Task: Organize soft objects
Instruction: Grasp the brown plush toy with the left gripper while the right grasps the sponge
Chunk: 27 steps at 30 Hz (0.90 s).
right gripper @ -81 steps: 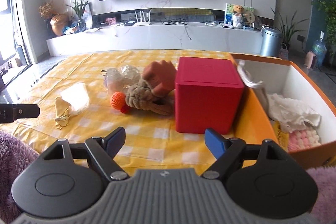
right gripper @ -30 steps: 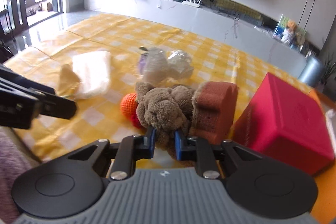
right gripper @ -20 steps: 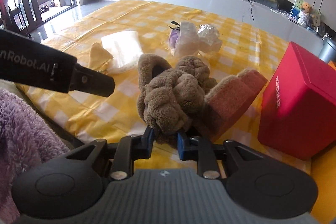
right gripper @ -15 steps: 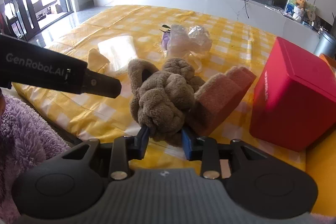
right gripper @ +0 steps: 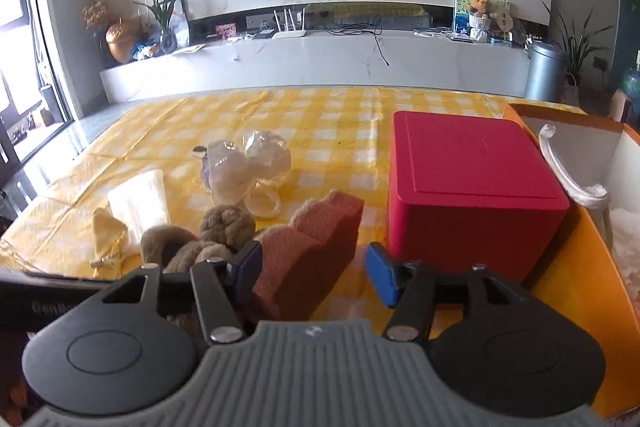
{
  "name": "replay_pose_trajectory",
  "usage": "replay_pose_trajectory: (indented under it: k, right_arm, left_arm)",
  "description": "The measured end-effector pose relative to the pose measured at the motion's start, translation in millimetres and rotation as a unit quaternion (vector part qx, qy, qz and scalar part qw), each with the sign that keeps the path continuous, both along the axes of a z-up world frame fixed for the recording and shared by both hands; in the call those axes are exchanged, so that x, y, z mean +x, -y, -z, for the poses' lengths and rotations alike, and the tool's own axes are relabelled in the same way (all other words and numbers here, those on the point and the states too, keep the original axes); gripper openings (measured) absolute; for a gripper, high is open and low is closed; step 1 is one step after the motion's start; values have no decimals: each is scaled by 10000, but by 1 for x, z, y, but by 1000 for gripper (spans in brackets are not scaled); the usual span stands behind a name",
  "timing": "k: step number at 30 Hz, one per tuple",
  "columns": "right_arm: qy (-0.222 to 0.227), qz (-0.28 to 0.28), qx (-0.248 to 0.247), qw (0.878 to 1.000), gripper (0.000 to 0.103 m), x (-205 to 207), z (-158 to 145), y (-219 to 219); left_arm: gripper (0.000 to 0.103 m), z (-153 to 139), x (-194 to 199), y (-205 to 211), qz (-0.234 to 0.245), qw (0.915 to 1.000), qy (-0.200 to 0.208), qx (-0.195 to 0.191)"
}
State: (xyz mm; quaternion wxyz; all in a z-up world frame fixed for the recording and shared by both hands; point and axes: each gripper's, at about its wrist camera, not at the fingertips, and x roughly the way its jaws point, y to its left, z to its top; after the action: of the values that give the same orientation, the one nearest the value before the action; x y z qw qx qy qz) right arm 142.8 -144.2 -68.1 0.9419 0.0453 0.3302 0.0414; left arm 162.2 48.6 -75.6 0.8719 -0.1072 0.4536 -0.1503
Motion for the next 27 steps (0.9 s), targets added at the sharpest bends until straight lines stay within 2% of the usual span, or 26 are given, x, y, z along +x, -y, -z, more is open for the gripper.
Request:
replay_pose_trajectory:
  k: [3,6,9,11,14,19,22,27]
  right_arm:
    - [-38,-102,206,9997,67,10,2,-7]
    - [-125,-117,230,9996,67,17,9,-12]
    - [-305,-50,326,9990,61,21,19,-8]
    - [-395,12,380,9985,52,21,23,-3]
    - [-432,62,374,9983,46,17,25,4]
    - [-414,-2,310,9987,41,13,25,6]
    - [-239,-140,93,9996,39,6,20,3]
    - [-57,-344,-261,9990,34,-10,15,2]
  left_arm:
    - [73,2,2,6,51,9999,16,95]
    - [73,6,2,12,108,9996,65,261]
    - [73,8,2,19,184,9989,156,412]
    - [73,9,0,25,264,9980,244,518]
    - [71,10,-2,33,396,9966,383,620]
    - [51,12,-4,38,521,9951,442,717]
    - [38,10,-7,39,511,9940,532,811]
    - [32,2,-14,37,426,9926,750,852]
